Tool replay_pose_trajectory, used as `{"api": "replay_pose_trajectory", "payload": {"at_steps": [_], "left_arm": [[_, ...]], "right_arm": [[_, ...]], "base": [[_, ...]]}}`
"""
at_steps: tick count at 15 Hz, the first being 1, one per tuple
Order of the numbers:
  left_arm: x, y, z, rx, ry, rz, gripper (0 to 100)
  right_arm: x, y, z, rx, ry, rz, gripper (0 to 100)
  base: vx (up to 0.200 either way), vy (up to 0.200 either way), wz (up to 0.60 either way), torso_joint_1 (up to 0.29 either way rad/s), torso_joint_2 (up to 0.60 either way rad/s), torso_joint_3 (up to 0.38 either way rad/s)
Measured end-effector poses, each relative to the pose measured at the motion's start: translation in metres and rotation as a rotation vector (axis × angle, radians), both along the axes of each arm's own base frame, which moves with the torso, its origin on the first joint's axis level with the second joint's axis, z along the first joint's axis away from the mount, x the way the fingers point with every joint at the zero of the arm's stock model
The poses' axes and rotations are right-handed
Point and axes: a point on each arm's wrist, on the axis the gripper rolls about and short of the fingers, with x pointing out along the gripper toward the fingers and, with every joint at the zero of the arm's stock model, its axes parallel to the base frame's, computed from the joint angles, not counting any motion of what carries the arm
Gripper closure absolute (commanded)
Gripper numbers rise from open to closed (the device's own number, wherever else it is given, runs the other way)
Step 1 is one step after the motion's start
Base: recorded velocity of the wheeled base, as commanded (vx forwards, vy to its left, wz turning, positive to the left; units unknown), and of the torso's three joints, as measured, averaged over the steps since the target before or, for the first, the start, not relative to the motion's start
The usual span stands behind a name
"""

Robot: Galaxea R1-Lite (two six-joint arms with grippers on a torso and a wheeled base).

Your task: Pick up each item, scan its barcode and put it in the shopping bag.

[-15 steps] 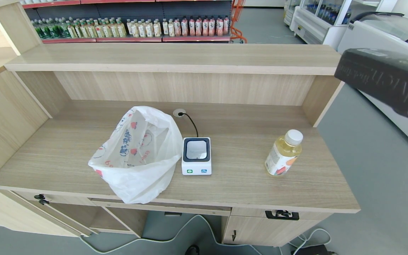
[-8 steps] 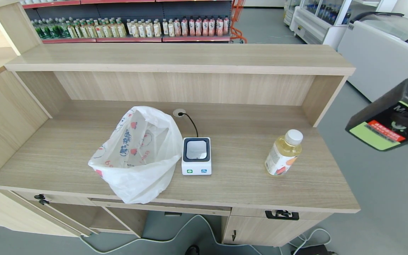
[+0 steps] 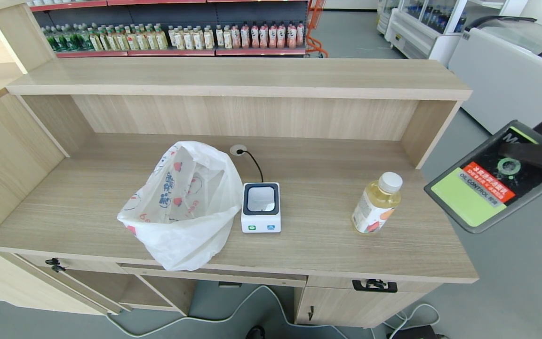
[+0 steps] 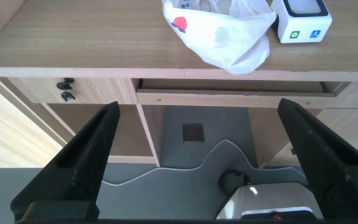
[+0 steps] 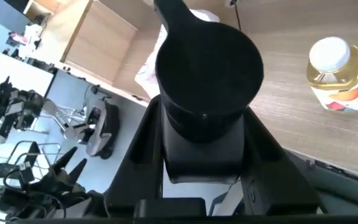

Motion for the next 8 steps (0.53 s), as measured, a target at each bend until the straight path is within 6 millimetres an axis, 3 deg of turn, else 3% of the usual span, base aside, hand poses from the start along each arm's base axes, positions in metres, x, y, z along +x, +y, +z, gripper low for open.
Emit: {"api": "replay_pose_trajectory", "payload": {"at_steps": [8], "left_arm": [[0.0,0.0,0.0,0.002,0.0,0.0,0]], "right_arm": [[0.007,0.008,-0.016,0.009,0.026,0.04,100]], "base": [[0.0,0.0,0.0,0.0,0.0,0.0]]}}
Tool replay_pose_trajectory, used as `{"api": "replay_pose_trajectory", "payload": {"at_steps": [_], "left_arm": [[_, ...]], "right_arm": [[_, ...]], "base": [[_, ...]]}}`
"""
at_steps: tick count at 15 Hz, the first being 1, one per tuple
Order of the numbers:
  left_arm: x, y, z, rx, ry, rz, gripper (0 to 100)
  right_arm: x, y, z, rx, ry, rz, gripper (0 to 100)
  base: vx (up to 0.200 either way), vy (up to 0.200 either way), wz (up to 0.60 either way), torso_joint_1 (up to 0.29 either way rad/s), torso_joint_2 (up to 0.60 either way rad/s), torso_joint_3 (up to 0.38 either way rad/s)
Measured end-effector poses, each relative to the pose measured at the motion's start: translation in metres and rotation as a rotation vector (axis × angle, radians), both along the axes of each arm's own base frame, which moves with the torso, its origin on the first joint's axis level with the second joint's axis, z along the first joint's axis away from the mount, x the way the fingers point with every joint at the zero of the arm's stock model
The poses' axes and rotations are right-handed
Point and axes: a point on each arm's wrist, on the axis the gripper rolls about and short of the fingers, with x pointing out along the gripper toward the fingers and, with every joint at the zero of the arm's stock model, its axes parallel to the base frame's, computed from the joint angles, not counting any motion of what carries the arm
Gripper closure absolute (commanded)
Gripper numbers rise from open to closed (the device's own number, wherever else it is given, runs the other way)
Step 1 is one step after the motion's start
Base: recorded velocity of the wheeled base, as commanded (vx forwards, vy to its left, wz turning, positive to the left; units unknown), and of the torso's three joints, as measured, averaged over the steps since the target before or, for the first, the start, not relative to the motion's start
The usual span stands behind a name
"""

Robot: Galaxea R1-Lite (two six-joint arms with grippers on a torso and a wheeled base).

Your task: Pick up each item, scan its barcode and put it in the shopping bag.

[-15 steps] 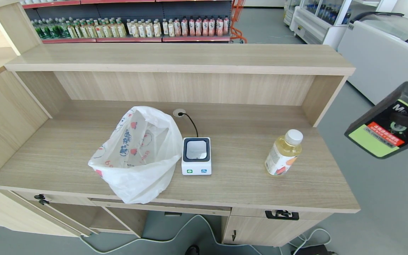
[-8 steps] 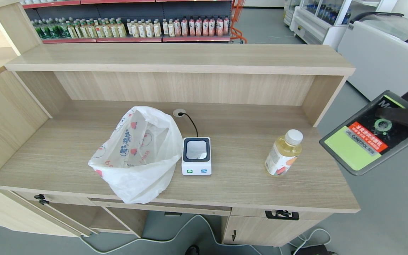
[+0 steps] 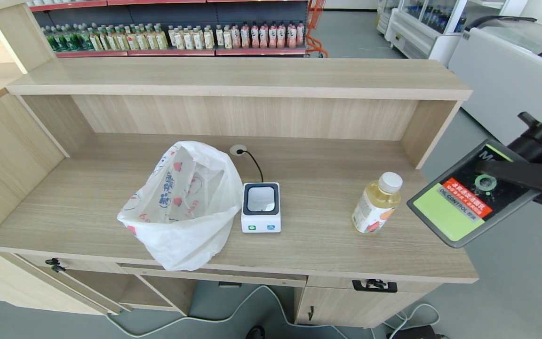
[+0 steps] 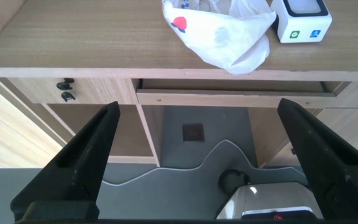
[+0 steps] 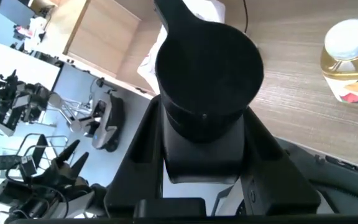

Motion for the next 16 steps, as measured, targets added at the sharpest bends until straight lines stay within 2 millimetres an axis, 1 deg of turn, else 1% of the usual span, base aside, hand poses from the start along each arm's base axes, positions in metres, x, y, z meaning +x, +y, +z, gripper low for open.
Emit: {"api": "replay_pose_trajectory", "payload": {"at_steps": [3,7,12,14,16], "left_arm": [[0.0,0.0,0.0,-0.001,0.0,0.0,0],[0.0,0.0,0.0,0.0,0.0,0.001,0],[0.0,0.0,0.0,0.003,-0.001,0.0,0],[0.0,0.0,0.0,0.003,-0.001,0.0,0],[0.0,0.0,0.0,0.003,-0.001,0.001,0]], "right_arm": [[0.0,0.0,0.0,0.001,0.003,0.002,100],[-0.001,0.001,0.0,0.002,0.003,0.009,100],[0.004,0.001,0.0,0.0,0.007,0.0,100],[0.012,0.003,0.0,-0.007,-0.003,-0.028,100],[0.033,0.006,-0.001,-0.024,-0.019,-0.143,100]], "base": [[0.0,0.0,0.0,0.0,0.0,0.0],[0.0,0.2,0.0,-0.002,0.0,0.002],[0.0,0.2,0.0,0.003,0.0,0.007],[0.0,0.2,0.0,-0.002,0.0,0.002],[0.0,0.2,0.0,-0.002,0.0,0.0]]}}
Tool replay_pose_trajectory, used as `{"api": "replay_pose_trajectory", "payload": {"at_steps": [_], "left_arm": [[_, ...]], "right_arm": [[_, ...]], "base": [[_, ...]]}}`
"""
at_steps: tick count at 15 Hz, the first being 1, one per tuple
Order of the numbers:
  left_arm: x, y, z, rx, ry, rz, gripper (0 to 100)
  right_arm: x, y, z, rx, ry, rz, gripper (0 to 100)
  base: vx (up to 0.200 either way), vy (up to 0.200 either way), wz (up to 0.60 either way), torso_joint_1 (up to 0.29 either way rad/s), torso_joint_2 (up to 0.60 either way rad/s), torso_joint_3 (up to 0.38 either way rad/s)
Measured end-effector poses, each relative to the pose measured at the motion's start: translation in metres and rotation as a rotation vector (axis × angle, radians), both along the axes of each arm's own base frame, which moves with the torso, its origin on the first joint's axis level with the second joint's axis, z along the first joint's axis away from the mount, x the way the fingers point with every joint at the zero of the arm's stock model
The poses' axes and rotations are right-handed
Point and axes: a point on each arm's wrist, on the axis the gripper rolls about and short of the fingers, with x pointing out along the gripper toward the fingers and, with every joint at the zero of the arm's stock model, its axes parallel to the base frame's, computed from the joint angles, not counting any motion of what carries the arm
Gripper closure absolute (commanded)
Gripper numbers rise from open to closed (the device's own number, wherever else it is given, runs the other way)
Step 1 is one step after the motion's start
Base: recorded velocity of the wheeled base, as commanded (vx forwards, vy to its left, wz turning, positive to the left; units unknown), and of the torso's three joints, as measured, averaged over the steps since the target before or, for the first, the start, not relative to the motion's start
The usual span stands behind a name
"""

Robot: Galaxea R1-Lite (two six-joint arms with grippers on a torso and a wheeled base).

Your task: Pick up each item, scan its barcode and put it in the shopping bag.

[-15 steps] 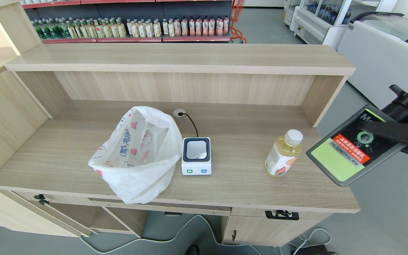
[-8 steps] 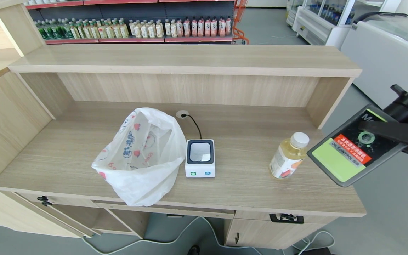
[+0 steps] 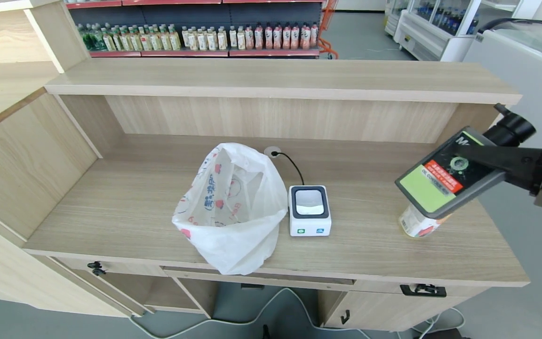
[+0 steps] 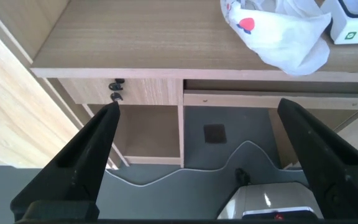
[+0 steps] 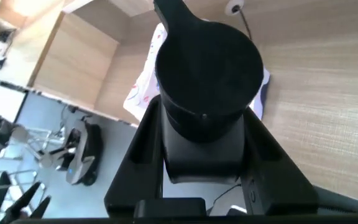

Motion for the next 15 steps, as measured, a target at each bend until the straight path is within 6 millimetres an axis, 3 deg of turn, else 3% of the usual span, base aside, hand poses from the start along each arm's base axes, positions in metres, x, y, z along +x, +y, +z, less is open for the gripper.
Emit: {"api": "replay_pose_trajectory", "payload": {"at_steps": [5,15], "left_arm": [[0.0,0.0,0.0,0.001,-0.001,-0.001,0],[0.0,0.0,0.0,0.0,-0.001,-0.001,0]], "right_arm": [[0.068,0.015,-0.006,-0.035,0.052,-0.174,100],[0.14,0.039,-0.064,-0.066,0.122,-0.174,100]], "base": [[0.0,0.2,0.0,0.004,0.0,0.0],[0.0,0.0,0.0,0.0,0.0,0.0]]}}
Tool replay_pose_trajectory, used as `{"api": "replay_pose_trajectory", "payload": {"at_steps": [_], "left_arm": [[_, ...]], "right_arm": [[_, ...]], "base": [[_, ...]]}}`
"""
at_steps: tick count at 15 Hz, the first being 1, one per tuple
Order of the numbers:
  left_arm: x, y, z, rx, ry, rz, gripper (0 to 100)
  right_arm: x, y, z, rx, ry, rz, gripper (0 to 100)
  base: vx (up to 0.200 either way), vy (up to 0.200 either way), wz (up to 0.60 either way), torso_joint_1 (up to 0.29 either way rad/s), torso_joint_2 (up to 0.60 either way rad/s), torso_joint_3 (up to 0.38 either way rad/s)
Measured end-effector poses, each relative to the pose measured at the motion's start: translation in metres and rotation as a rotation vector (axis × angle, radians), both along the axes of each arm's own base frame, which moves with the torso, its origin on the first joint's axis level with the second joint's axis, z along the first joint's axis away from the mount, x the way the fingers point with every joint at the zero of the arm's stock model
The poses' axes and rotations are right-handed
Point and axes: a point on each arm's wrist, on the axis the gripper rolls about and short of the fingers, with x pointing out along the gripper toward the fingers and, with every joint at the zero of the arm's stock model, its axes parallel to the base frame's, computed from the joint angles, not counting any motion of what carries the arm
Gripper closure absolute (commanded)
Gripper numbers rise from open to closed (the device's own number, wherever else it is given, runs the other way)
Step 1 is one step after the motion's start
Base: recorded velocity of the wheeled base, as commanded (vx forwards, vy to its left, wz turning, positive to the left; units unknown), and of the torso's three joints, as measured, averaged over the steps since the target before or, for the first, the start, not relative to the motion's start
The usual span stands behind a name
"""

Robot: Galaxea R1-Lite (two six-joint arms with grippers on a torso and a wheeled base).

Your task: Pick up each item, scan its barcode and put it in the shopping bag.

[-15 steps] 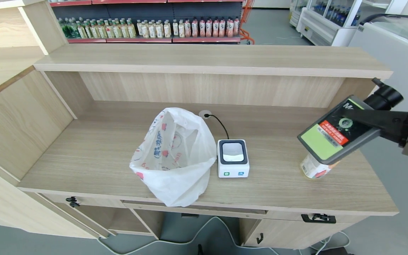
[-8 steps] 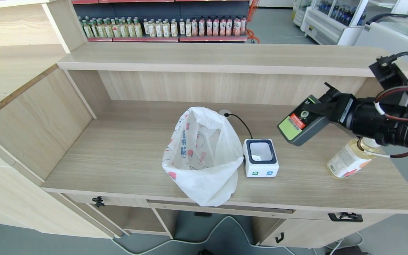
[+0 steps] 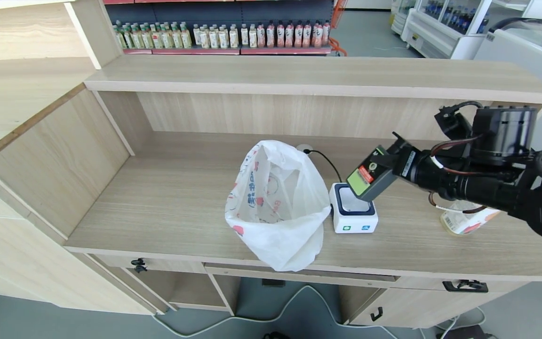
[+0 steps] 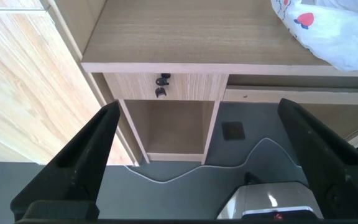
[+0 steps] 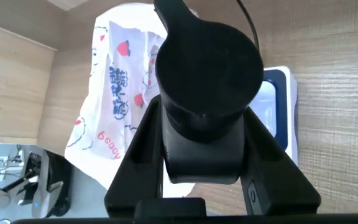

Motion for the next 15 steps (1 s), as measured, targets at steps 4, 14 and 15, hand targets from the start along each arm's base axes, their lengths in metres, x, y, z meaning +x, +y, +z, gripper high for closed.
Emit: {"api": "replay_pose_trajectory", "payload": {"at_steps": [4,14,15], "left_arm": [[0.0,0.0,0.0,-0.001,0.0,0.0,0],[0.0,0.0,0.0,0.0,0.0,0.0,0],[0.0,0.0,0.0,0.0,0.0,0.0,0]], "right_arm": [[0.014,0.005,-0.018,-0.012,0.029,0.003,100],[0.035,0.014,-0.039,-0.003,0.004,0.019,100],[0.036,0.015,-0.041,-0.005,0.008,0.019,100]], "base": [[0.0,0.0,0.0,0.0,0.0,0.0],[0.0,0.0,0.0,0.0,0.0,0.0],[0.0,0.0,0.0,0.0,0.0,0.0]]}}
